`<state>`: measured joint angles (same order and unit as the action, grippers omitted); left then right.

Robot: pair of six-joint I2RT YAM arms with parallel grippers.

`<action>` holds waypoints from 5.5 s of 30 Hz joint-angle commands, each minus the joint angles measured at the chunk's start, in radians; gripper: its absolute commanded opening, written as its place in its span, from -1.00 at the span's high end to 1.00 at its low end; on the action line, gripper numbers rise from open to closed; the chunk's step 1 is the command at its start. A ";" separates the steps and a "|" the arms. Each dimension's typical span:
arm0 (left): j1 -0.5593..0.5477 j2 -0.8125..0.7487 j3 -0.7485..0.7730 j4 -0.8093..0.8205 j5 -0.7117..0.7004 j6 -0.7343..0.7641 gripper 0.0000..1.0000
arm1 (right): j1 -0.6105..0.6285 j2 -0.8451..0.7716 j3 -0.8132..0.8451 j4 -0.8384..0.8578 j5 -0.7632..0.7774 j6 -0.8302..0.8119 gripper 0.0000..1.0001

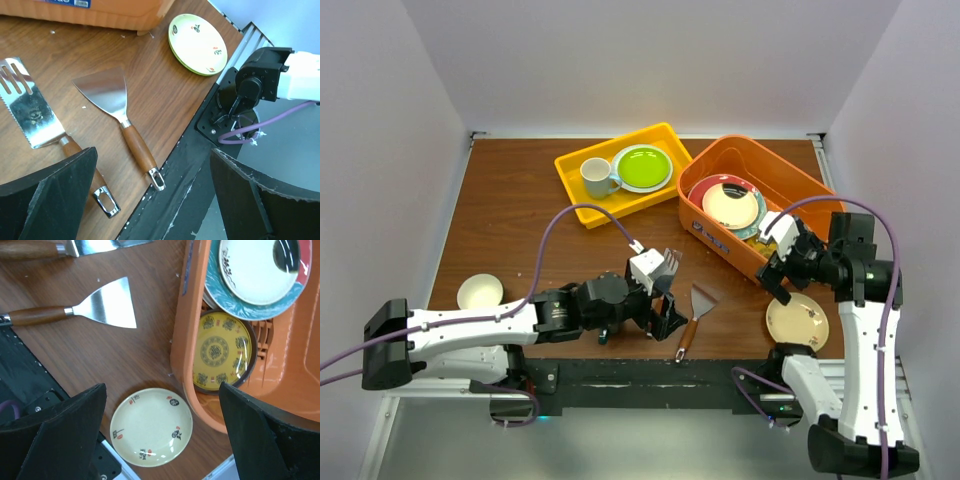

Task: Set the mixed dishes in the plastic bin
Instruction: Pick up the plate from the corner of the board.

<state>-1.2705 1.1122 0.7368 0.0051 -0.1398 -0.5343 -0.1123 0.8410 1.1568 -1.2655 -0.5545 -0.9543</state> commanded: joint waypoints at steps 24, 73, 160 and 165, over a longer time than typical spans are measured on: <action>0.507 -0.255 0.070 -0.261 0.002 0.473 -1.00 | -0.018 -0.157 -0.080 0.101 0.580 0.269 -0.97; 0.533 -0.338 -0.057 -0.189 -0.047 0.474 -1.00 | -0.929 0.130 -0.261 -0.049 0.053 -0.561 -0.97; 0.563 -0.342 -0.070 -0.169 0.000 0.485 -1.00 | -0.954 0.211 -0.327 -0.044 0.027 -0.597 -0.96; 0.565 -0.342 -0.073 -0.162 0.020 0.485 -1.00 | -0.955 0.222 -0.328 -0.038 0.030 -0.590 -0.97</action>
<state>-0.7136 0.7795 0.6720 -0.2138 -0.1471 -0.0654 -1.0615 1.0527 0.8402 -1.3117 -0.4911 -1.5311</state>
